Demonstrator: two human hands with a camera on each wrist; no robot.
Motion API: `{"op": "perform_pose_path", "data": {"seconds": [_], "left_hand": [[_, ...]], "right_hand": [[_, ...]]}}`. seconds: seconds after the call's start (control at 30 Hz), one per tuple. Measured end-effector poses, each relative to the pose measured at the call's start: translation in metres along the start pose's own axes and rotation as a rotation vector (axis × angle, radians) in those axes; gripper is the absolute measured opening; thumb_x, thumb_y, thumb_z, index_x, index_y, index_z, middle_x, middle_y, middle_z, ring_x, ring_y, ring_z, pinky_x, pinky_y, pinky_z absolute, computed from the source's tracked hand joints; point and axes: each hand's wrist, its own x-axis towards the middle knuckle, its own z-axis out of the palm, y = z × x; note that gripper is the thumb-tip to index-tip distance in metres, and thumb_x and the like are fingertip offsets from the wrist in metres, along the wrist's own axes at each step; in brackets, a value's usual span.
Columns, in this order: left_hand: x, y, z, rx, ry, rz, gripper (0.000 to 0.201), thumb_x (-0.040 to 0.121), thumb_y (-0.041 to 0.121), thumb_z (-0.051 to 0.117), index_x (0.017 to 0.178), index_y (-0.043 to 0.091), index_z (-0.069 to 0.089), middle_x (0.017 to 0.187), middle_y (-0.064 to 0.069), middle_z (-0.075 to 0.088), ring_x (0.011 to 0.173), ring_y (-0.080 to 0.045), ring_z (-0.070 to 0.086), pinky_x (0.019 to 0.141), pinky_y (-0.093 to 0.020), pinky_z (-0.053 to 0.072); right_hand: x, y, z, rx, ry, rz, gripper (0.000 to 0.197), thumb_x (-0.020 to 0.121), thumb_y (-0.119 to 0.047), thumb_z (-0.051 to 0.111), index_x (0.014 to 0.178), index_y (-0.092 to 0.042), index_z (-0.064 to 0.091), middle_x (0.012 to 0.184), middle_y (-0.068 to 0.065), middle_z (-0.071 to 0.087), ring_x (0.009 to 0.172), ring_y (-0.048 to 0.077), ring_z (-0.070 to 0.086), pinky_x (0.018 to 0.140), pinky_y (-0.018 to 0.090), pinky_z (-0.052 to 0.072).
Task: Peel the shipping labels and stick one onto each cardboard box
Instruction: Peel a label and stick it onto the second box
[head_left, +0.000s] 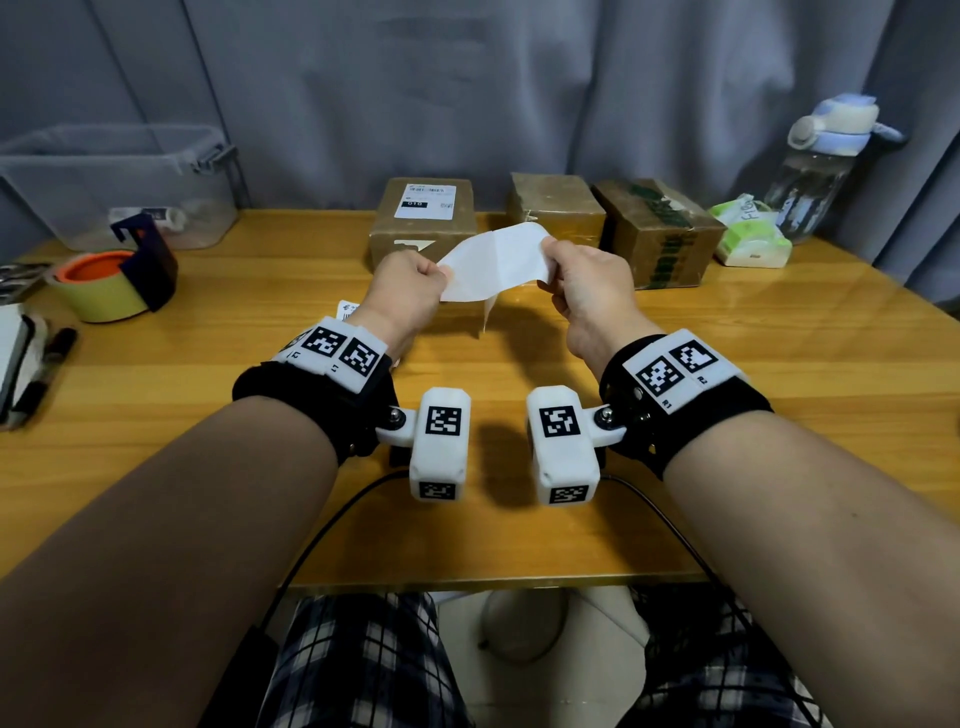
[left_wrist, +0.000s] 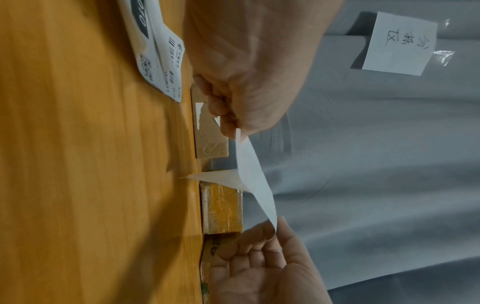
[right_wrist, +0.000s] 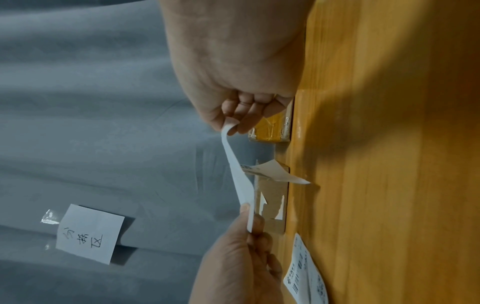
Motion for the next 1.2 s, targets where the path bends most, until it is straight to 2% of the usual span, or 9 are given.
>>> {"op": "perform_pose_path", "data": {"seconds": [0.17, 0.27, 0.43, 0.6, 0.73, 0.8, 0.87, 0.97, 1.2], "left_hand": [[0.001, -0.002, -0.003, 0.003, 0.003, -0.041, 0.027, 0.091, 0.016, 0.056, 0.065, 0.016, 0.047, 0.084, -0.01, 0.054, 0.082, -0.02, 0.049, 0.077, -0.025, 0.04], [0.002, -0.002, -0.003, 0.006, 0.003, -0.059, 0.024, 0.091, 0.017, 0.056, 0.069, 0.014, 0.049, 0.085, -0.01, 0.054, 0.081, -0.02, 0.05, 0.077, -0.025, 0.041], [0.005, -0.004, -0.002, 0.029, 0.033, -0.083, 0.03, 0.091, 0.016, 0.055, 0.063, 0.016, 0.046, 0.069, 0.0, 0.049, 0.08, -0.019, 0.049, 0.076, -0.024, 0.039], [0.007, -0.008, 0.0, 0.093, 0.093, -0.073, 0.031, 0.091, 0.011, 0.048, 0.062, 0.017, 0.044, 0.085, -0.01, 0.055, 0.081, -0.022, 0.049, 0.072, -0.026, 0.039], [0.007, -0.009, 0.001, 0.136, 0.105, -0.072, 0.015, 0.092, 0.011, 0.045, 0.083, 0.009, 0.056, 0.094, -0.011, 0.055, 0.084, -0.021, 0.048, 0.071, -0.025, 0.037], [0.008, -0.009, 0.0, 0.147, 0.103, -0.085, 0.022, 0.094, 0.011, 0.042, 0.106, 0.001, 0.056, 0.105, -0.015, 0.058, 0.088, -0.024, 0.051, 0.072, -0.027, 0.038], [0.01, -0.01, -0.001, 0.169, 0.096, -0.091, 0.027, 0.095, 0.012, 0.038, 0.115, -0.002, 0.051, 0.116, -0.018, 0.058, 0.099, -0.031, 0.056, 0.074, -0.029, 0.039], [0.012, -0.012, -0.001, 0.195, 0.102, -0.091, 0.029, 0.096, 0.012, 0.035, 0.117, -0.003, 0.049, 0.119, -0.019, 0.057, 0.11, -0.034, 0.054, 0.08, -0.033, 0.042], [0.014, -0.021, -0.005, 0.224, 0.109, -0.092, 0.03, 0.095, 0.01, 0.034, 0.116, -0.004, 0.05, 0.118, -0.022, 0.057, 0.111, -0.035, 0.054, 0.08, -0.03, 0.041]], "right_hand": [[0.001, 0.0, -0.001, -0.009, 0.003, -0.006, 0.026, 0.09, -0.022, 0.059, 0.065, -0.018, 0.056, 0.073, -0.002, 0.056, 0.075, 0.012, 0.049, 0.073, 0.025, 0.042], [0.001, -0.001, -0.002, -0.004, 0.008, -0.01, 0.022, 0.09, -0.021, 0.059, 0.069, -0.016, 0.058, 0.073, -0.002, 0.056, 0.074, 0.012, 0.049, 0.072, 0.025, 0.042], [0.002, -0.001, -0.003, 0.012, 0.013, -0.015, 0.023, 0.09, -0.02, 0.059, 0.067, -0.017, 0.057, 0.072, -0.002, 0.056, 0.074, 0.012, 0.049, 0.07, 0.024, 0.042], [0.003, 0.0, -0.002, 0.032, 0.022, -0.026, 0.021, 0.089, -0.019, 0.059, 0.069, -0.015, 0.056, 0.072, -0.002, 0.056, 0.074, 0.012, 0.05, 0.07, 0.023, 0.042], [0.004, 0.0, -0.002, 0.036, 0.036, -0.028, 0.029, 0.089, -0.018, 0.059, 0.061, -0.017, 0.051, 0.067, -0.003, 0.052, 0.069, 0.011, 0.046, 0.064, 0.022, 0.039], [0.004, 0.001, -0.003, 0.036, 0.042, -0.03, 0.031, 0.088, -0.018, 0.059, 0.059, -0.017, 0.049, 0.065, -0.003, 0.05, 0.067, 0.011, 0.045, 0.062, 0.022, 0.037], [0.004, 0.0, -0.003, 0.041, 0.046, -0.028, 0.028, 0.088, -0.018, 0.059, 0.061, -0.016, 0.051, 0.066, -0.003, 0.05, 0.067, 0.011, 0.045, 0.062, 0.022, 0.038], [0.004, -0.001, -0.003, 0.042, 0.052, -0.027, 0.024, 0.089, -0.019, 0.059, 0.066, -0.016, 0.052, 0.068, -0.002, 0.05, 0.069, 0.012, 0.045, 0.066, 0.023, 0.038], [0.004, 0.001, -0.001, 0.054, 0.06, -0.038, 0.012, 0.09, -0.02, 0.058, 0.081, -0.011, 0.058, 0.071, 0.0, 0.05, 0.072, 0.013, 0.045, 0.07, 0.025, 0.039]]}}
